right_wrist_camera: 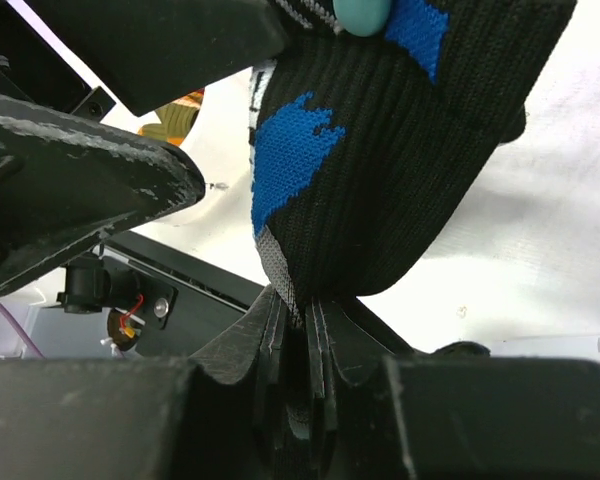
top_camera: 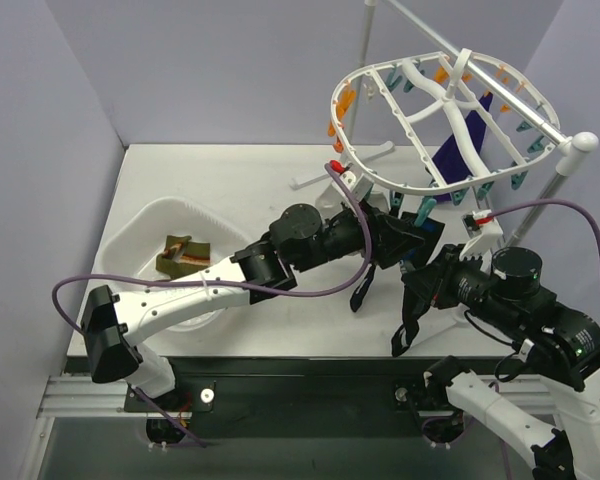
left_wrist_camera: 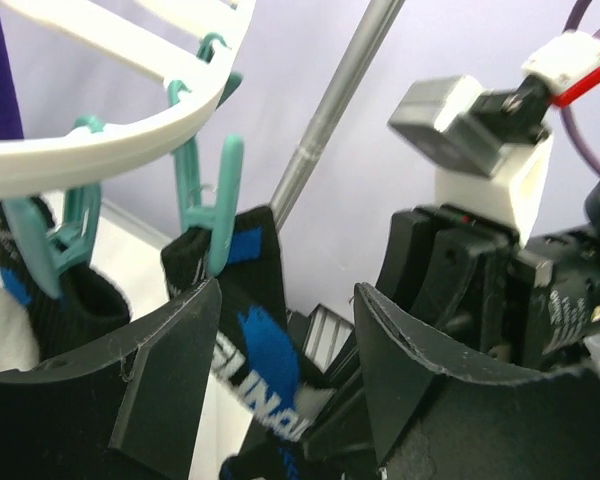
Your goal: Remove the socks clipped to the hanger
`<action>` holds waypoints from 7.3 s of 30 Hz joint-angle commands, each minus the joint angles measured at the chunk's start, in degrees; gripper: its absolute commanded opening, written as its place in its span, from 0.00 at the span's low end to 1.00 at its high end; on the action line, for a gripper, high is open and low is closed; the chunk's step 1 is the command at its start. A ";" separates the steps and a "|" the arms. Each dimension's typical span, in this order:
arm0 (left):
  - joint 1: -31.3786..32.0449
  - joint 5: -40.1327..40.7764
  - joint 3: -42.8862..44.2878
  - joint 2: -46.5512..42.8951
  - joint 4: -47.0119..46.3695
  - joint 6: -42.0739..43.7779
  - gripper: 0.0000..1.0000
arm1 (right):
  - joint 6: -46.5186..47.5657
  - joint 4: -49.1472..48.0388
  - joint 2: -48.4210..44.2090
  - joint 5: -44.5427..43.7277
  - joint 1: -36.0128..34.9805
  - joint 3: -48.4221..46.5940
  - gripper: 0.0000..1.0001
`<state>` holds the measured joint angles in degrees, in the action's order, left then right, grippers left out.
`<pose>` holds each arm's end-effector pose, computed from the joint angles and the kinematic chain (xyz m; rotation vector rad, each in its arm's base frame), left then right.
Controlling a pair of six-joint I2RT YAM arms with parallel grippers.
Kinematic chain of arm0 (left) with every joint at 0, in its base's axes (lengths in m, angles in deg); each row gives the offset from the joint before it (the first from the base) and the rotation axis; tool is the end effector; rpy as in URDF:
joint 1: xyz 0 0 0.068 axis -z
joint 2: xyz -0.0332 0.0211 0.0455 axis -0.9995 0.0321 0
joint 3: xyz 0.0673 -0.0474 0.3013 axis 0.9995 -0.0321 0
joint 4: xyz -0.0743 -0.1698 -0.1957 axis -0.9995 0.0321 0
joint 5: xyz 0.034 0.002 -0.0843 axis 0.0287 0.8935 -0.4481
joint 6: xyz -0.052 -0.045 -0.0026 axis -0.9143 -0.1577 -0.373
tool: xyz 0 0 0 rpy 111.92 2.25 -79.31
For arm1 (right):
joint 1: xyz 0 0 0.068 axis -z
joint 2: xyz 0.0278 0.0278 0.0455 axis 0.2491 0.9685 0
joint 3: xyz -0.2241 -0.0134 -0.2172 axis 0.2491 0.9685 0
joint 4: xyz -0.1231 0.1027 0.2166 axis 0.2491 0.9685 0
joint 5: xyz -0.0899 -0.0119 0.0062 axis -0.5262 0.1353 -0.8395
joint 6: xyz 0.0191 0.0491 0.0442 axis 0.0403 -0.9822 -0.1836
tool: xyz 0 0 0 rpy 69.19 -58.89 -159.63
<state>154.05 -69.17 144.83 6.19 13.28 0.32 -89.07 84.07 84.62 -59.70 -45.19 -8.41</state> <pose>0.1575 -0.3612 0.4708 0.5336 1.4916 -1.4155 0.0676 0.0521 0.4688 -0.1786 1.8814 0.8880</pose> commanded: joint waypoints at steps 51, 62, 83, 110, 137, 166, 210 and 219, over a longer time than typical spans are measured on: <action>0.47 11.75 20.14 9.65 17.91 1.62 0.67 | 1.22 2.48 -2.15 2.90 0.09 -2.36 0.00; 0.38 12.10 11.26 3.31 7.80 0.93 0.72 | 1.22 2.48 -2.42 2.81 0.09 -1.65 0.00; -2.25 4.63 13.98 10.08 1.74 -6.98 0.67 | 1.14 2.48 -2.77 3.43 0.09 -1.74 0.00; -2.34 2.16 13.89 12.63 -9.51 -13.14 0.36 | 1.22 2.48 -2.77 4.22 0.09 -1.04 0.00; -2.78 -1.08 1.95 3.14 -9.78 -12.70 0.70 | 0.52 6.96 -2.86 -2.45 0.09 -0.33 0.00; 9.17 -19.28 -21.01 -2.77 -19.44 -2.06 0.93 | -7.13 -1.65 -3.73 1.32 0.09 -1.13 0.00; 13.57 16.75 -19.15 -6.96 -5.83 5.40 0.00 | -7.57 -3.58 -4.18 3.78 0.09 3.89 0.17; 5.94 15.09 -26.71 -18.12 8.23 3.21 0.00 | -6.69 -3.58 -3.21 2.73 0.09 4.85 0.74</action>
<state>164.71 -53.61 120.65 -6.05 15.10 4.52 -96.70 81.82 80.12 -56.71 -45.14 -4.61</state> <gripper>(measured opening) 0.081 0.690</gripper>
